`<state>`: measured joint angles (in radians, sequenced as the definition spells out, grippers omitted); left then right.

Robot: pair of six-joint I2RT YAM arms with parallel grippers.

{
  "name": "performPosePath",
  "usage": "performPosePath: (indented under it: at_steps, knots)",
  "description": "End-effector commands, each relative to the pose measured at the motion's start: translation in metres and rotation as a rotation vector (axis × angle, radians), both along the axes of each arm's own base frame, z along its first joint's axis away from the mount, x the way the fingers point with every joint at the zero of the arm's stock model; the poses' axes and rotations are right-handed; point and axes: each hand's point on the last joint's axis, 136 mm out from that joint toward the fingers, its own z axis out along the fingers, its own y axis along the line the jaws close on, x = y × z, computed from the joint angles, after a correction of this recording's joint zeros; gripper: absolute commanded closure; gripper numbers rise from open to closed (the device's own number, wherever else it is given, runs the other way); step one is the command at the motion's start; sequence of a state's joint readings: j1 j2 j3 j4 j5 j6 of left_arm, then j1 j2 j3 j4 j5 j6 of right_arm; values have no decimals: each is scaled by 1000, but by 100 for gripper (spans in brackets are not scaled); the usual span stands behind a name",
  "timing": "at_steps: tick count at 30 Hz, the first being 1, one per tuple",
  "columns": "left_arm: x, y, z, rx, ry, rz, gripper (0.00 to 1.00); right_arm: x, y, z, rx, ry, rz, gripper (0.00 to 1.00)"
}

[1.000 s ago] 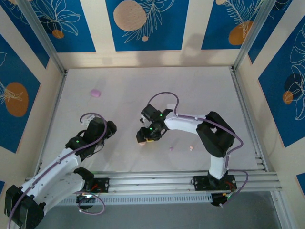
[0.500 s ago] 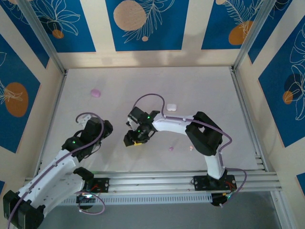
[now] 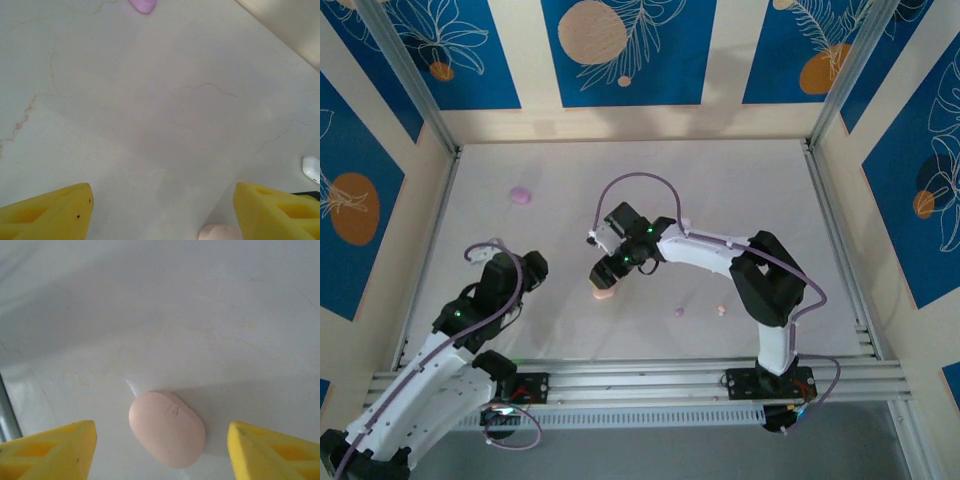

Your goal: Insert the wireless bluetooth earbuds into the charging case

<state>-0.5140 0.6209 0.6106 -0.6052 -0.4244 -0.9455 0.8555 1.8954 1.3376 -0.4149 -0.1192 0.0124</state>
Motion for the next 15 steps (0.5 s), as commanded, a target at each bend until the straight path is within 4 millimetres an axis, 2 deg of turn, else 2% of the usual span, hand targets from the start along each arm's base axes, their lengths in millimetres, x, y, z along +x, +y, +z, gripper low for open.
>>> performPosePath:
  at_steps: [1,2,9,15]
  knots:
    - [1,-1,7,12,-31,-34,27,-15,5,-15,10,-127,284,27]
    - [0,-1,8,17,-34,-38,27,-19,4,-17,16,-148,342,21]
    - [-2,2,10,29,-60,-48,27,-42,-14,-35,23,-259,657,23]
    - [-1,0,8,27,-62,-56,27,-20,-11,-53,-17,-350,663,24]
